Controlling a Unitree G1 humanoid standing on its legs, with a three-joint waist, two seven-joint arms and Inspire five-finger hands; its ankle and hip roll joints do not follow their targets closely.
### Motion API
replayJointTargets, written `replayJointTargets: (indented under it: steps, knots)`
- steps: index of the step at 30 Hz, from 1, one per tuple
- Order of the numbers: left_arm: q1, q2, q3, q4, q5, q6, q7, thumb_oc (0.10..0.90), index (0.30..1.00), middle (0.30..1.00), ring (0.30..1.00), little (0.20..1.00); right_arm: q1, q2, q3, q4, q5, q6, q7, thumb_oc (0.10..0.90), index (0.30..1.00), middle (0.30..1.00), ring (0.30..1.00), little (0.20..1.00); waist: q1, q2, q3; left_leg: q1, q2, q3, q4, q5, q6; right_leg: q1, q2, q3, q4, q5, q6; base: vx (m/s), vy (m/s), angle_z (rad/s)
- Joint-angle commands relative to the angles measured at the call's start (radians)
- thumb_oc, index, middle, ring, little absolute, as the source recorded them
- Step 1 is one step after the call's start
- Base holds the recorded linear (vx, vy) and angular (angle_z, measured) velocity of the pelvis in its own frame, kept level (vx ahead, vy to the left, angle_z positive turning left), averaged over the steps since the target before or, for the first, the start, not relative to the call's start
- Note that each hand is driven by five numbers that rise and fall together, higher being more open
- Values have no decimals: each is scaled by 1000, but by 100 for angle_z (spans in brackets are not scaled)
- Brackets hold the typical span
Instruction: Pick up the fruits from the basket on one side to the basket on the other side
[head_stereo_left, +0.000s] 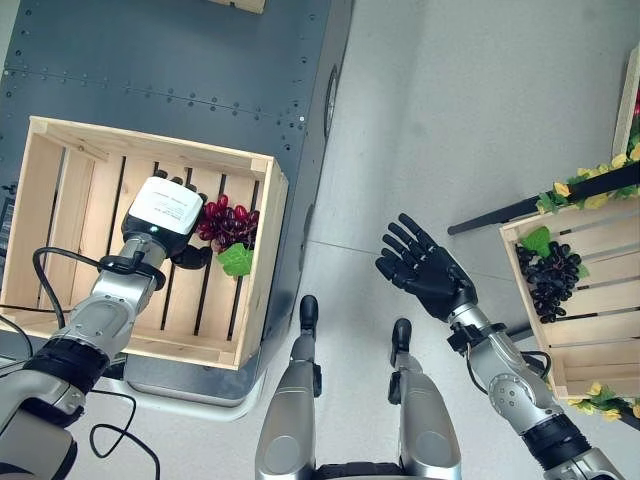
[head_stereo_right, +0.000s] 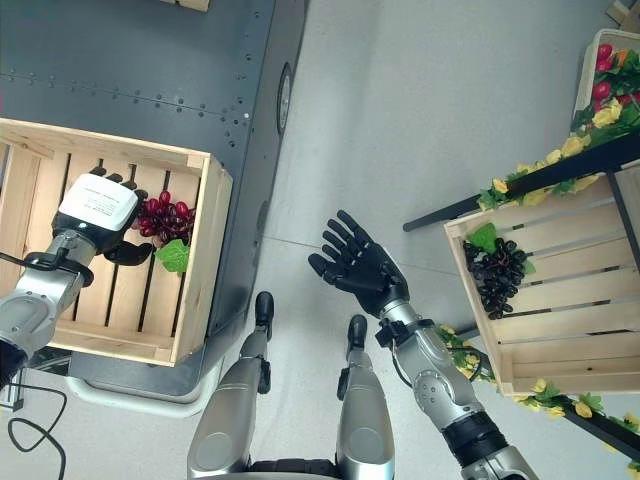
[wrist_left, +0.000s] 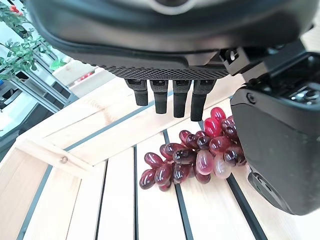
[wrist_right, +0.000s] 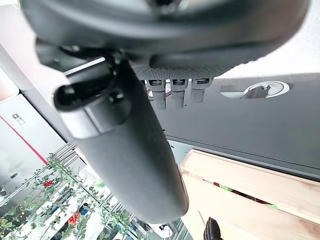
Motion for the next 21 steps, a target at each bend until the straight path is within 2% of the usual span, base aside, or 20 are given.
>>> replayJointTargets:
  steps: [1, 2, 5, 12, 15, 21]
  knots:
    - [-62, 80, 87, 8, 60, 33, 23, 800, 900, 900, 900, 900, -8, -44, -43, -141, 28, -45, 47, 800, 900, 900, 900, 900, -18, 17, -13, 38, -36, 49, 83, -143, 39, -82, 19, 1, 30, 95, -64, 0, 0, 0]
    - [-62, 80, 87, 8, 60, 33, 23, 800, 900, 900, 900, 900, -8, -44, -43, -141, 28, -45, 47, 800, 900, 900, 900, 900, -18, 17, -13, 38, -36, 49, 83, -143, 39, -82, 19, 1, 30, 95, -64, 0, 0, 0]
    - [-75, 74, 67, 14, 73, 92, 54, 800, 900, 900, 900, 900, -18, -49, -34, -140, 38, -52, 43, 800, 900, 900, 900, 900, -20, 13, -13, 27, -34, 50, 85, -142, 39, -96, 23, 7, 33, 97, -64, 0, 0, 0]
    - [-122, 0, 23, 83, 46, 187, 191, 800, 900, 900, 900, 900, -51, -26, -5, -103, 30, -78, 29, 800, 900, 900, 900, 900, -24, -2, -13, 4, -28, 57, 92, -139, 38, -122, 30, 13, 39, 100, -65, 0, 0, 0]
    - [-125, -21, 21, 98, 45, 205, 215, 800, 900, 900, 900, 900, -55, -19, 0, -101, 21, -80, 19, 800, 900, 900, 900, 900, -25, -5, -13, -2, -27, 59, 93, -138, 36, -127, 32, 16, 38, 102, -66, 0, 0, 0]
    - [-144, -58, 7, 125, 64, 248, 190, 800, 900, 900, 900, 900, -66, -5, 9, -84, 16, -94, 12, 800, 900, 900, 900, 900, -32, -15, -13, -12, -23, 66, 96, -135, 34, -140, 37, 19, 42, 104, -67, 0, 0, 0]
